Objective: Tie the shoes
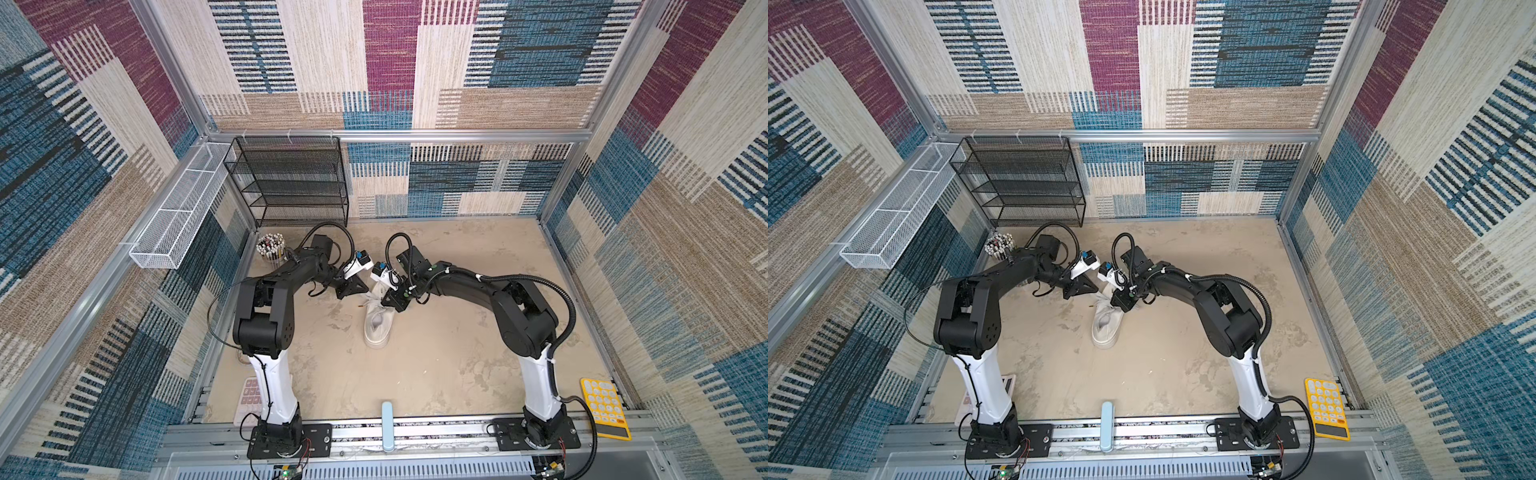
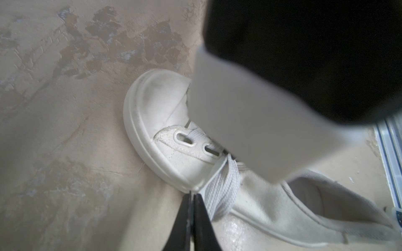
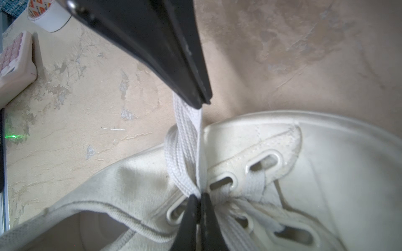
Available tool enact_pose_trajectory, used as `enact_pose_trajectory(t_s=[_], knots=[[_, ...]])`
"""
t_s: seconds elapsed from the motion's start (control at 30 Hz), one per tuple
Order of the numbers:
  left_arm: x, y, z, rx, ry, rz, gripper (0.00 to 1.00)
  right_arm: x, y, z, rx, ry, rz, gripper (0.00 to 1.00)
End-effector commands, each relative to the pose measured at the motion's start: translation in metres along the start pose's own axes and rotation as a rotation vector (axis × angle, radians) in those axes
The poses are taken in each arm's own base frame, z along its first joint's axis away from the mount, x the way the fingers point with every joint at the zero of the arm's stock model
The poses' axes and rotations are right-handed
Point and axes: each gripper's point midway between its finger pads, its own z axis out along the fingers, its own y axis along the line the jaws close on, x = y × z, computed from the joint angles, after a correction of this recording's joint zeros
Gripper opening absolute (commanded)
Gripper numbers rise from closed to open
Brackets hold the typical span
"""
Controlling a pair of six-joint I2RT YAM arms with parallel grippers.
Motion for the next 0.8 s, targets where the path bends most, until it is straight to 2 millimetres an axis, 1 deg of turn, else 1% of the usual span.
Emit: enact_pose_trajectory(t_s=[0.0,0.17,0.47,0.63,0.77], knots=[[-0.001,-0.005,-0.002,0.02,0.003,0.014,0.0,0.024,0.003,0.003,-0.006,0.09,0.045,0.06],[-0.003,-0.002,-0.005,0.007,0.004,0.011,0.0,0.025,0.003,0.003,-0.008,0.093,0.044,0.06],[0.002,0.003,-0.014,-0.023,0.005,-0.019,0.0,0.031,0.004,0.005,-0.009,0.101,0.051,0.06],[0.0,0.004,-0.017,-0.037,-0.019,-0.038,0.0,0.031,0.003,0.005,-0.011,0.102,0.05,0.06],[-0.007,0.009,-0.024,-0.065,-0.092,-0.066,0.0,0.031,0.003,0.005,-0.009,0.104,0.05,0.06]])
